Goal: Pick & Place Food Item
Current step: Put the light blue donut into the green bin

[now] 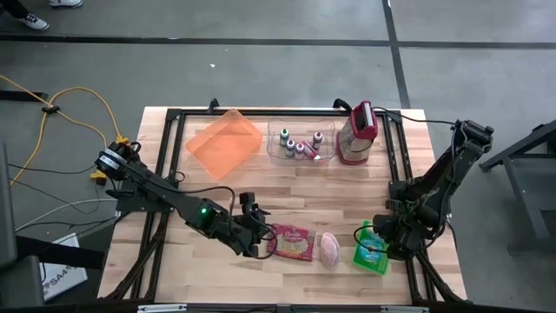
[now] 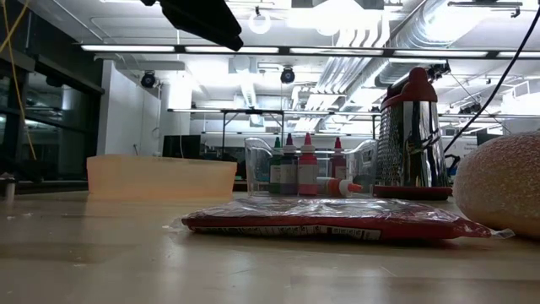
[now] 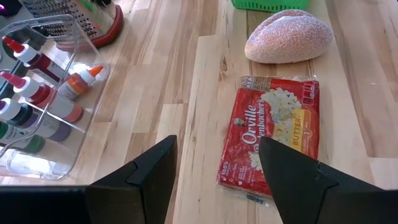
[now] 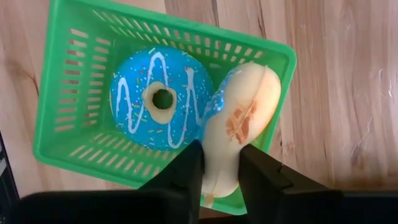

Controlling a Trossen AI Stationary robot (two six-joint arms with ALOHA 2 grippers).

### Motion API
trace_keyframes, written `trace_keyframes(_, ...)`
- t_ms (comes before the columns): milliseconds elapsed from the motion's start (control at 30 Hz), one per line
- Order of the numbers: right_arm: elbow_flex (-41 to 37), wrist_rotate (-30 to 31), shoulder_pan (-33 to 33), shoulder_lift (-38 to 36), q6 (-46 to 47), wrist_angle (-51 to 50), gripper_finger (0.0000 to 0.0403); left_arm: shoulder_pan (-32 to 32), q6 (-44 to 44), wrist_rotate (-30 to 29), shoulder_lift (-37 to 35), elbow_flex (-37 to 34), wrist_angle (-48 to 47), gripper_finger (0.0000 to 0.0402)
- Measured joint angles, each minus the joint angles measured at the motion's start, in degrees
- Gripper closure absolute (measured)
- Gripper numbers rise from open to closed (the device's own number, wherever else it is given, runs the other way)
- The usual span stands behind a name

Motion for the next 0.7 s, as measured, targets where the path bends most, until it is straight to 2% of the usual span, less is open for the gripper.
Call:
trace_keyframes(367, 0.0, -0.53, -0.07, 0.0, -0.04, 0.52, 0.0246, 0.0, 0.0, 0.0, 0.0, 0.0, 0.0, 0.0183)
trace_keyframes(700, 0.0, -4.9, -0.17, 0.0, 3.34, 0.87, 0.0236, 0.0, 0.0, 0.0, 0.0, 0.0, 0.0, 0.0183)
